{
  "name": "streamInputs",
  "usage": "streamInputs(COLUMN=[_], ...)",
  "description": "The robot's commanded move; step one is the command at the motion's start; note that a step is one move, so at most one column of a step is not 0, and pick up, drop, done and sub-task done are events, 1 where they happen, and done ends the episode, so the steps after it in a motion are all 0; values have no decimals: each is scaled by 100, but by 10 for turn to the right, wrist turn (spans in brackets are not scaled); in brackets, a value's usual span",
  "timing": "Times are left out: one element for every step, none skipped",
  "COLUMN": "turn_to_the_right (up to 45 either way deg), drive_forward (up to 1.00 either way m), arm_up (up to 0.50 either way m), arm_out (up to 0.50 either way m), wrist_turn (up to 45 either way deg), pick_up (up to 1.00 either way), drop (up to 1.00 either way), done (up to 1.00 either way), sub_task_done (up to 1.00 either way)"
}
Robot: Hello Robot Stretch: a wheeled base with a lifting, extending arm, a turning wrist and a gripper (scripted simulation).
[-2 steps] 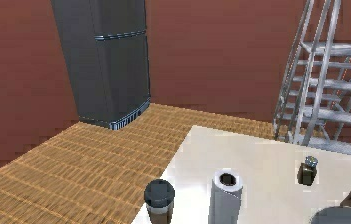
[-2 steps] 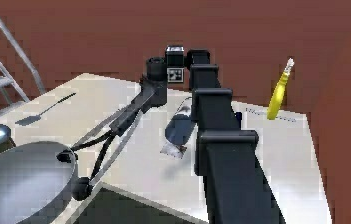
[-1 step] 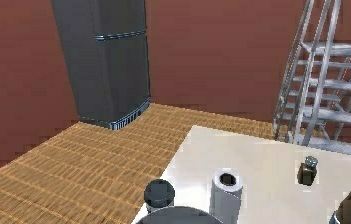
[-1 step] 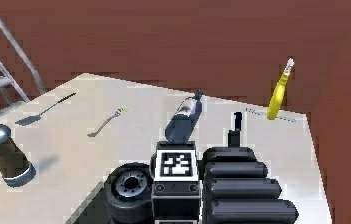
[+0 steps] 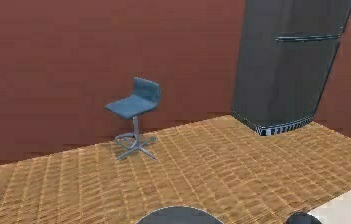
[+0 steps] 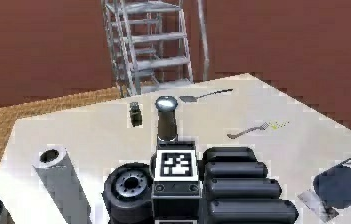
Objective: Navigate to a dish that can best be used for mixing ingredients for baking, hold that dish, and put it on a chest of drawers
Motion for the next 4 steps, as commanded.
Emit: streamInputs(turn_to_the_right=[-210, 0, -360, 0], drive_forward=[0, 60, 0, 35], arm_up=[0, 0, 0, 0], arm_out=[0, 0, 0, 0], wrist_turn=[0, 0, 0, 0], pick_up=[0, 0, 0, 0], drop=[0, 0, 0, 0], done=[0, 0, 0, 0], sub_task_done=[0, 0, 0, 0])
